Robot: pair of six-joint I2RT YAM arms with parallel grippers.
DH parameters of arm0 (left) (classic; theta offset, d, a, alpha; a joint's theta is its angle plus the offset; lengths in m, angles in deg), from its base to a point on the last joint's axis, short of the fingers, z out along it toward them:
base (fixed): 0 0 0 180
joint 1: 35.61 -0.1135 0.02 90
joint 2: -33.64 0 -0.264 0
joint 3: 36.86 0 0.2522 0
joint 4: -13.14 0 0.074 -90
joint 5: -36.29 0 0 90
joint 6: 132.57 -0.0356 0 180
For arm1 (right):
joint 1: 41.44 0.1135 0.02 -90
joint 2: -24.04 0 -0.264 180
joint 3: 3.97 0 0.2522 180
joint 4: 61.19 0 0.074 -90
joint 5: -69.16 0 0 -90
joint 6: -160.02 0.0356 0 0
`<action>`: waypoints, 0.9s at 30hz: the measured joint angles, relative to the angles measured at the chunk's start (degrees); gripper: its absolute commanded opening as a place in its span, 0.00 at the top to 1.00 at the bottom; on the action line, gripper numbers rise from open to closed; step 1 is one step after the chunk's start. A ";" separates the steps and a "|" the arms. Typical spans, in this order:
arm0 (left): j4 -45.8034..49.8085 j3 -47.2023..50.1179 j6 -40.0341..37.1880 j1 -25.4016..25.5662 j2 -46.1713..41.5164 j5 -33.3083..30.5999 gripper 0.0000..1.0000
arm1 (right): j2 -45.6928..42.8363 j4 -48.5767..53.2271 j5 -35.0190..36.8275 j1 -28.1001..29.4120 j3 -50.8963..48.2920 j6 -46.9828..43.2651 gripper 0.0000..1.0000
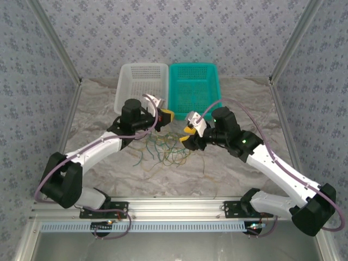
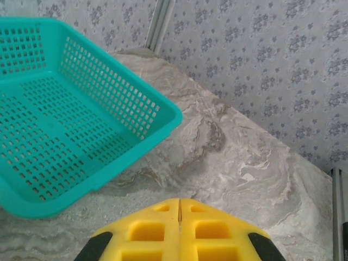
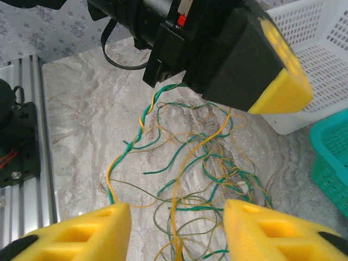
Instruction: Untangle the cables
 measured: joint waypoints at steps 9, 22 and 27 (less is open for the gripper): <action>-4.68 2.58 -2.03 0.07 -3.21 3.15 1.00 | -10.36 -7.63 -4.33 -12.33 -1.01 13.11 0.03; -10.32 4.31 -3.72 2.38 -4.83 6.64 1.00 | 8.37 -11.47 -15.04 -18.10 3.02 27.39 0.30; -14.73 5.99 -3.39 2.40 -5.44 7.06 1.00 | 12.85 -15.69 -17.00 -9.20 3.04 27.10 0.37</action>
